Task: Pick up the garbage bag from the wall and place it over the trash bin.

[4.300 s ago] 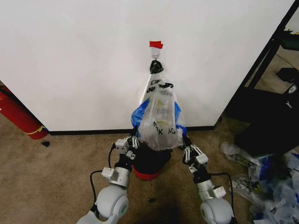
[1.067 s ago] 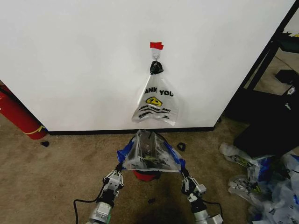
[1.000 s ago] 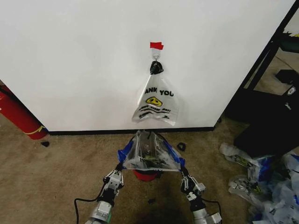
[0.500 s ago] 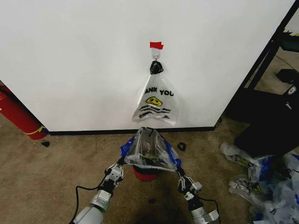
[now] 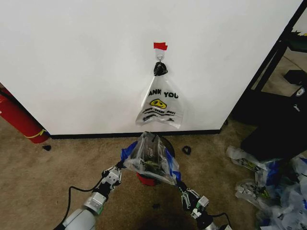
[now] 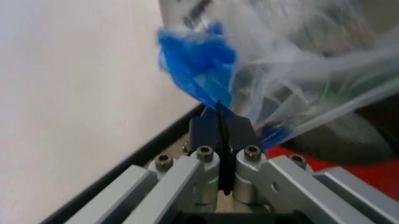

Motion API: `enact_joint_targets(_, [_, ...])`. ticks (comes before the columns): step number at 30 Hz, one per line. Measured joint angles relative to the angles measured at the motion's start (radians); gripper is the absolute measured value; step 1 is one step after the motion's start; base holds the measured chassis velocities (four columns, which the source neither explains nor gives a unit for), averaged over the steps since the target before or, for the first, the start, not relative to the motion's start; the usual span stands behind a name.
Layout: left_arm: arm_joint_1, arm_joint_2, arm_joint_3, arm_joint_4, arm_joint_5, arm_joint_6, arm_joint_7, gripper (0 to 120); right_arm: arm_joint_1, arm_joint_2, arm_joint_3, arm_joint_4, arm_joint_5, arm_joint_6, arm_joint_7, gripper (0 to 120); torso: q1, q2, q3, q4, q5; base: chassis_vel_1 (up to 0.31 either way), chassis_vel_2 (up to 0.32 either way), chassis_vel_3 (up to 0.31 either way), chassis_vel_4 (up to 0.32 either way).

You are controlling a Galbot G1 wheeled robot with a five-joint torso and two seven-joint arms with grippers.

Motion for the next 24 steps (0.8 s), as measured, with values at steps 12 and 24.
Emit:
enact_joint_targets(12, [-0.047,-0.012,0.036,0.098,0.023,-0.002,0.019,0,0.029,0.013,-0.002,-0.051,0.077,-0.033,0.076,0,0.000,0.001,0.000,0.0005,-0.0003,0.000,0.000,0.000,0.000])
enact_joint_targets(24, [-0.075,-0.040,0.049,0.150,0.046,-0.003,0.039,0,0.088,0.080,-0.003,-0.089,0.223,-0.085,0.161,0,0.000,0.000,0.000,0.0001,-0.0018,0.000,0.000,0.000,0.000])
